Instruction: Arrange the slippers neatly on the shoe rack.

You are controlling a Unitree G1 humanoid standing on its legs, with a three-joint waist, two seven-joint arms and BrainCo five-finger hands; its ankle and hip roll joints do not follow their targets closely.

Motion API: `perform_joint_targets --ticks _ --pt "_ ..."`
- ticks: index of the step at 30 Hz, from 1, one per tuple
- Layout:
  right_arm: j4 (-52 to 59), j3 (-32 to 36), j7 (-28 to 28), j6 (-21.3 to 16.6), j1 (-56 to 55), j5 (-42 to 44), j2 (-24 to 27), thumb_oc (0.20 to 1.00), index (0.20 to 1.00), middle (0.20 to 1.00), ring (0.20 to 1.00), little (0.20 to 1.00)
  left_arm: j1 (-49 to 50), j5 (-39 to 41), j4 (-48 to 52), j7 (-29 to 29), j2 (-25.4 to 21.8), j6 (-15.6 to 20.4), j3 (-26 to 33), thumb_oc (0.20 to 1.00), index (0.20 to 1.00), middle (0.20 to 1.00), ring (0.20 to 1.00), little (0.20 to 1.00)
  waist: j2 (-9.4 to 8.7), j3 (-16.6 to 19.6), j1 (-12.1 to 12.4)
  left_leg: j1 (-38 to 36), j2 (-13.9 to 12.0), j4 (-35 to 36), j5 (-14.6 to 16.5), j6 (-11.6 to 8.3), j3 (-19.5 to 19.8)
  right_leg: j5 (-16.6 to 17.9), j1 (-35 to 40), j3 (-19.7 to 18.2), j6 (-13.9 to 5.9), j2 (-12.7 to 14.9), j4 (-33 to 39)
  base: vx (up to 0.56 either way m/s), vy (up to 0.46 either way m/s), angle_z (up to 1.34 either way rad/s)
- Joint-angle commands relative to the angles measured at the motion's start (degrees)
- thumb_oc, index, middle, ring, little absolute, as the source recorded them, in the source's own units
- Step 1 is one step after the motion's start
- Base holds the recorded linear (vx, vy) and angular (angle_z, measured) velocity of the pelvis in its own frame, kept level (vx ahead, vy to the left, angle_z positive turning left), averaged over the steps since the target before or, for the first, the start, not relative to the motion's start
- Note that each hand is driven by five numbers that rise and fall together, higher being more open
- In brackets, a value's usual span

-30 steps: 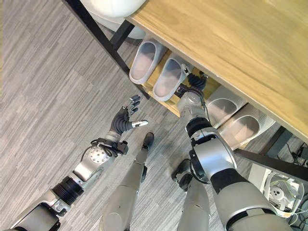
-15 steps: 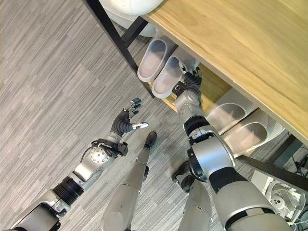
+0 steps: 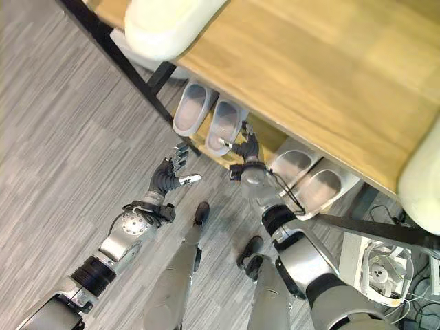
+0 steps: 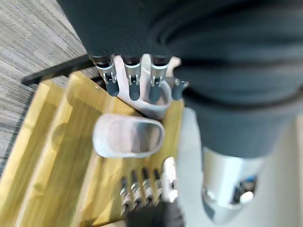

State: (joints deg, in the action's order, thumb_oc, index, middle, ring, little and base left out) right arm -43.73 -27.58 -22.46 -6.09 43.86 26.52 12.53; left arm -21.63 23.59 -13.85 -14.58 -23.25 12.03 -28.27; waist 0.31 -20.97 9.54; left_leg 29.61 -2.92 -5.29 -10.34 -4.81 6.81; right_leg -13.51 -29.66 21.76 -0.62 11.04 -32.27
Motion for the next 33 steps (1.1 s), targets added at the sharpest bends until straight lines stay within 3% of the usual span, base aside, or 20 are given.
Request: perform_joint_targets --ticks 1,5,7,10,14,21,22,24,25,28,30,31,33 --pt "6.94 -0.18 4.71 -3.02 -2.09 -3.92 0.24 1.000 1.000 1.000 1.000 1.000 -1.17 -2.23 -0.58 0.59 0.15 2.68 3.21 1.000 1.000 1.000 1.000 1.000 -2.80 -1.24 -0.39 -8.91 2.51 -0.30 11.07 2.61 -6.05 9.03 11.92 -0.88 -7.15 -1.94 19.41 0.05 -0.007 -0.22" --pt "13.04 -1.49 8.56 -3.13 -11.30 -5.20 0.39 1.000 1.000 1.000 1.000 1.000 1.77 -3.62 -1.27 1.51 0.02 2.52 5.02 1.000 1.000 1.000 1.000 1.000 -3.27 0.93 -1.81 -12.77 1.97 1.83 10.63 2.40 -7.38 9.96 15.61 -1.73 -7.42 -2.29 22.38 0.06 -0.001 -0.30" --pt "18.75 -1.37 12.94 -3.24 -20.25 -7.77 2.50 1.000 1.000 1.000 1.000 1.000 5.47 -5.17 -1.26 3.33 -1.54 2.25 7.17 1.000 1.000 1.000 1.000 1.000 -3.51 3.68 -3.58 -16.77 1.67 4.27 9.93 2.08 -8.89 11.06 19.32 -2.40 -7.84 -2.71 25.85 0.10 0.017 -0.23" --pt "25.78 2.08 18.38 -4.71 -33.07 -12.71 8.42 1.000 1.000 1.000 1.000 1.000 11.85 -11.52 0.66 7.70 -7.00 2.00 9.42 1.000 1.000 1.000 1.000 1.000 -2.72 7.23 -6.42 -23.08 1.42 7.71 9.77 1.72 -11.23 11.53 23.85 -3.95 -8.46 -3.41 29.16 0.13 0.056 -0.33" --pt "29.82 6.50 23.47 -5.37 -44.67 -14.07 11.97 1.000 1.000 1.000 1.000 1.000 16.46 -17.47 3.40 13.36 -12.28 2.47 10.38 1.000 1.000 1.000 1.000 1.000 -1.67 9.79 -8.89 -26.94 1.52 10.12 9.61 1.56 -12.77 12.00 26.50 -5.28 -8.69 -3.80 31.48 0.10 0.036 -0.30" --pt "25.94 7.84 30.07 -4.54 -51.49 -10.12 12.82 1.000 1.000 1.000 1.000 1.000 14.13 -20.60 10.90 26.12 -21.18 3.46 1.46 1.000 1.000 1.000 1.000 1.000 -0.23 12.66 -11.97 -30.16 1.43 10.29 11.12 1.42 -15.37 12.98 28.90 -7.64 -9.07 -4.21 34.01 0.05 0.002 -0.23" --pt "24.11 6.94 30.17 -4.26 -50.97 -9.77 11.97 1.000 1.000 1.000 1.000 1.000 10.63 -18.58 15.05 30.66 -22.67 3.27 -3.69 1.000 1.000 1.000 1.000 1.000 0.40 13.13 -13.17 -30.73 1.40 10.29 11.50 1.50 -16.21 13.17 29.05 -8.66 -9.20 -4.36 34.37 0.03 0.006 -0.21" --pt "22.46 6.02 30.27 -4.18 -50.22 -9.38 10.78 1.000 1.000 1.000 1.000 1.000 6.51 -14.94 18.78 33.64 -23.30 2.66 -7.75 1.000 1.000 1.000 1.000 1.000 0.72 13.34 -13.49 -30.98 1.30 10.29 11.67 1.53 -16.95 13.37 28.98 -9.48 -9.24 -4.52 34.57 0.02 -0.007 -0.32" --pt "21.33 4.59 30.26 -3.82 -49.47 -8.82 9.89 1.000 1.000 1.000 1.000 1.000 1.69 -10.61 22.04 36.20 -22.24 1.90 -11.90 1.000 1.000 1.000 1.000 1.000 1.07 13.59 -14.50 -31.28 1.26 10.29 11.76 1.53 -17.67 13.46 29.06 -10.04 -9.36 -4.70 34.80 0.01 -0.020 -0.48" --pt "20.75 3.27 29.73 -3.29 -48.48 -8.34 9.05 1.000 1.000 1.000 1.000 1.000 -8.02 0.64 25.94 36.68 -15.77 0.26 -14.83 1.000 1.000 1.000 1.000 1.000 1.31 14.01 -15.51 -31.38 1.00 10.29 11.75 1.41 -18.46 13.66 28.91 -11.10 -9.31 -5.10 35.37 0.02 -0.055 -0.35" --pt "20.62 2.73 29.34 -3.10 -48.42 -8.16 8.50 1.000 1.000 1.000 1.000 1.000 -9.81 8.36 26.41 35.11 -9.77 0.32 -12.26 1.000 1.000 1.000 1.000 1.000 1.34 14.18 -15.77 -31.52 0.87 10.29 11.58 1.32 -18.33 13.41 29.19 -11.15 -9.05 -5.24 35.45 0.02 -0.063 -0.08" --pt "20.62 2.72 29.34 -3.10 -48.40 -8.15 8.59 1.000 1.000 1.000 1.000 1.000 -9.81 8.43 26.44 35.14 -9.72 0.27 -12.16 1.000 1.000 1.000 1.000 1.000 1.44 14.13 -15.82 -31.56 0.86 10.29 11.60 1.31 -18.31 13.39 29.23 -11.13 -9.05 -5.26 35.44 0.02 -0.045 0.01" --pt "21.24 2.67 28.95 -3.12 -48.77 -7.65 8.18 1.000 1.000 1.000 1.000 1.000 -9.83 13.34 26.92 32.24 -4.88 1.97 -7.01 1.000 1.000 1.000 1.000 1.000 1.35 14.05 -15.88 -31.66 0.85 10.29 11.55 1.24 -18.06 13.13 29.47 -11.13 -8.77 -5.30 35.49 0.01 -0.042 0.00"
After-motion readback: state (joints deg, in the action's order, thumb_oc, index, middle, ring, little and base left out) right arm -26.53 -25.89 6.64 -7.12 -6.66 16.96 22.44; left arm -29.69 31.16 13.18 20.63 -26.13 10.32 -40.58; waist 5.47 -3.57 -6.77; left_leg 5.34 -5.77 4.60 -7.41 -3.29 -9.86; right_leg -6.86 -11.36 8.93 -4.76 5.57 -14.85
